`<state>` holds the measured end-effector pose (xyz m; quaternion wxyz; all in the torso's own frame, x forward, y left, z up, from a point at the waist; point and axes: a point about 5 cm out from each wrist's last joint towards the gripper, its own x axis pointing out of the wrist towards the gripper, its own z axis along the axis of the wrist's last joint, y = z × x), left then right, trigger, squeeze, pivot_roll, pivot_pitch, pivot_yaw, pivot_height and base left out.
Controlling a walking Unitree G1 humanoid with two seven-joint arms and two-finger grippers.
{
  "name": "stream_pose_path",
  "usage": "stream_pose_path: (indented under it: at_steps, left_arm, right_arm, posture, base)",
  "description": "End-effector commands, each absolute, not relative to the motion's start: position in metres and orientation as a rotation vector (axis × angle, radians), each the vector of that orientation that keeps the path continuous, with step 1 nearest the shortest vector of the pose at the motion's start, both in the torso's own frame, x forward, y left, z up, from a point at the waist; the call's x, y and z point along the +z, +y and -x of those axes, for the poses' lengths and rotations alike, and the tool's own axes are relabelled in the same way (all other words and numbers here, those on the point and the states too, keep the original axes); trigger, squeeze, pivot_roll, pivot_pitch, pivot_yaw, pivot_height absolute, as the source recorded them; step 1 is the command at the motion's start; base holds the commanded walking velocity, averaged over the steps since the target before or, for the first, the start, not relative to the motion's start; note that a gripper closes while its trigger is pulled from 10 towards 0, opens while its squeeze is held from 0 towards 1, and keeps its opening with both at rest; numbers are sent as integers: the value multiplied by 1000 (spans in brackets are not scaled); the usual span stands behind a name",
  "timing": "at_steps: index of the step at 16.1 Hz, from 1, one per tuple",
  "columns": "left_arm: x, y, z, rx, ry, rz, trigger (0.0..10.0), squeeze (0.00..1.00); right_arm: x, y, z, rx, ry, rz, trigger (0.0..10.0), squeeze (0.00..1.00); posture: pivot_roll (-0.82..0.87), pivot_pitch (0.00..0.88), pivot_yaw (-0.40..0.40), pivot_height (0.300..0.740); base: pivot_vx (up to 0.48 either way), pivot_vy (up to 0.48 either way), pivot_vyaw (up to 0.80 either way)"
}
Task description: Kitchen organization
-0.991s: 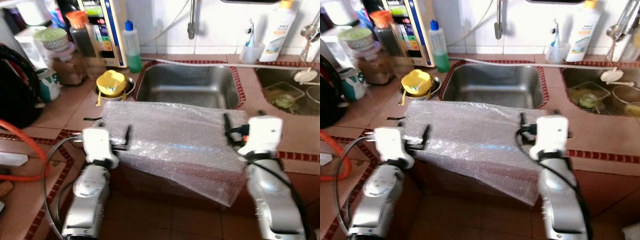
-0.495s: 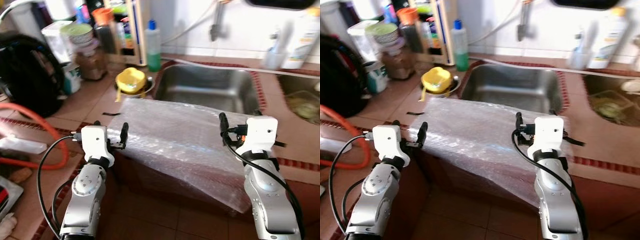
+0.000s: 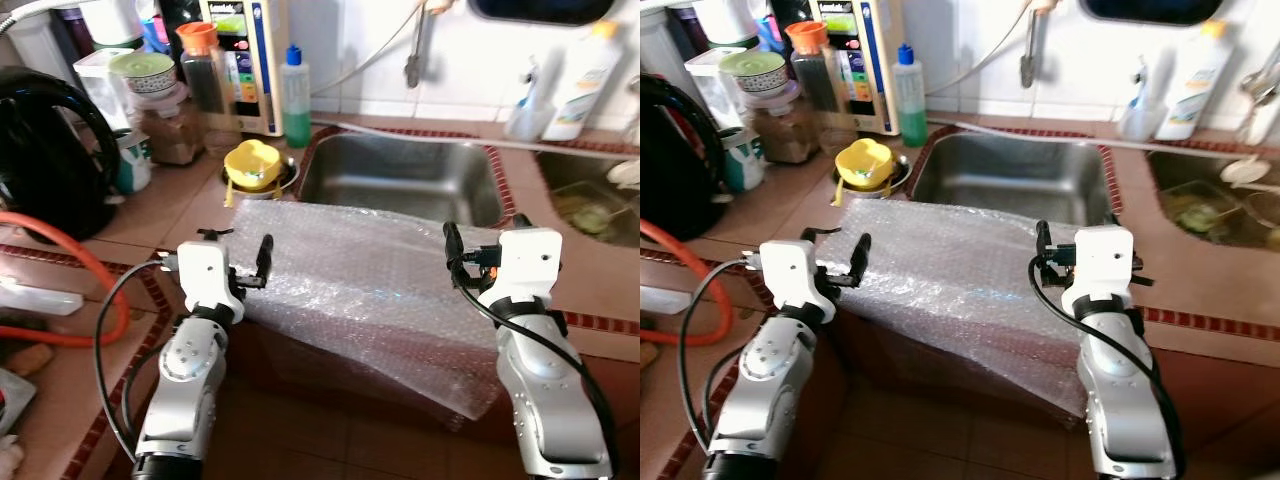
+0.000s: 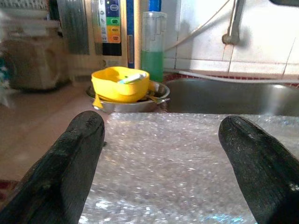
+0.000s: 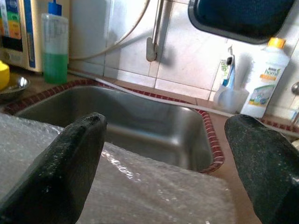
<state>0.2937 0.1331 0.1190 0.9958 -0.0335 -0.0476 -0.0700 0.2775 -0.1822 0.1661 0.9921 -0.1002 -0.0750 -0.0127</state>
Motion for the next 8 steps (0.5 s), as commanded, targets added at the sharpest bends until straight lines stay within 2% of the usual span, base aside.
stream_pose_path:
  at_steps: [1,6,8]
  left_arm:
    - [119,131,-297,-134,-102,80,10000,0]
    - [117,100,-310,-205,-114,124,10000,0]
    - [120,100,-316,-221,-124,110,10000,0]
  right_arm:
    - [177,-182,-279,-12,-175,216,10000,0]
    - [183,-187,-281,13,-149,289,10000,0]
    - [179,-185,-284,16,-138,288,10000,0]
  posture:
    - [-139,0,-9,740]
    - [-242,0,-72,740]
    - [-236,0,-63,740]
  base:
    - [0,0,0]
    - [0,0,0]
    - [0,0,0]
